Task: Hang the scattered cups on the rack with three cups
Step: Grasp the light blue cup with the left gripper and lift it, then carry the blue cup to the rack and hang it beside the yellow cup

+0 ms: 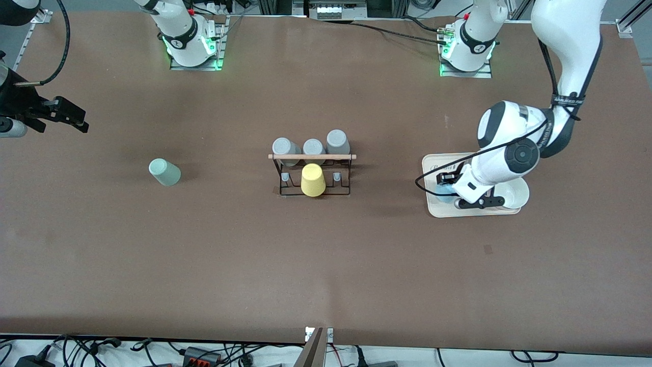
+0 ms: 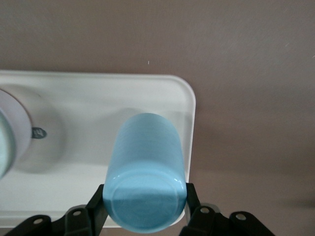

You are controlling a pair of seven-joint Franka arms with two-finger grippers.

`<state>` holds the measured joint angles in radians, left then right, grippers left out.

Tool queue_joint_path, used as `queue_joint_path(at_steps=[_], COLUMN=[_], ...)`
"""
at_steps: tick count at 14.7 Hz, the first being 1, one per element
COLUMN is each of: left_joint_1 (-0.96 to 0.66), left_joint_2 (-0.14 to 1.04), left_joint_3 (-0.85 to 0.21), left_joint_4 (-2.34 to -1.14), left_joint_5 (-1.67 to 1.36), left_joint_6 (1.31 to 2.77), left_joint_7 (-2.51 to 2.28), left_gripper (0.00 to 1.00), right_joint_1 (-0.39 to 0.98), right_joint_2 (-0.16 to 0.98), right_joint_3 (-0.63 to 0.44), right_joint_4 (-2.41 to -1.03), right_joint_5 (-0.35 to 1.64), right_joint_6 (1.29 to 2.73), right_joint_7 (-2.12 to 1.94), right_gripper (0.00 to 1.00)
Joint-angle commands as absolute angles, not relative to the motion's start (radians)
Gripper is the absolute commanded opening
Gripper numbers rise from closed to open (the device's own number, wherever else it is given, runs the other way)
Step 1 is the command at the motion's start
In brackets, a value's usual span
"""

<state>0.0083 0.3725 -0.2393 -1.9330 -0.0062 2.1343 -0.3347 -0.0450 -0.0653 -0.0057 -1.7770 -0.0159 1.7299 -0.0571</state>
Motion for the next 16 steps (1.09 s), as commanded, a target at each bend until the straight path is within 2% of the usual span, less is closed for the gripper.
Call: queue_joint_path(at_steps=[1, 4, 9, 16], left_joint_1=[-0.001, -0.047, -0.104, -0.310], left_joint_2=[0.362, 0.360, 0.380, 0.555], left_joint_3=[-0.245, -0.270, -0.391, -0.390], left_joint_4=[-1.811, -1.708, -1.602, -1.388], left_joint_5=[0.014, 0.002, 0.002, 0.008], left_joint_6=[2.013, 1.945, 1.942, 1.942], left_joint_7=[-0.417, -0.547, -0.848, -1.155], left_gripper=[0.44, 0.44, 0.44, 0.44], right_joint_1=[-0.052, -0.051, -0.051, -0.051], right_joint_2=[-0.052, -0.048, -0.046, -0.026], right_joint_3=[-0.002, -0.002, 0.002, 0.002], right_joint_4=[-1.747, -1.738, -1.740, -1.740], right_joint_5=[-0.002, -0.008, -0.009, -0.009], right_joint_6=[1.720, 1.721, 1.713, 1.718], right_joint_7=[-0.071, -0.078, -0.078, -0.077], right_gripper=[1.00, 1.00, 1.00, 1.00])
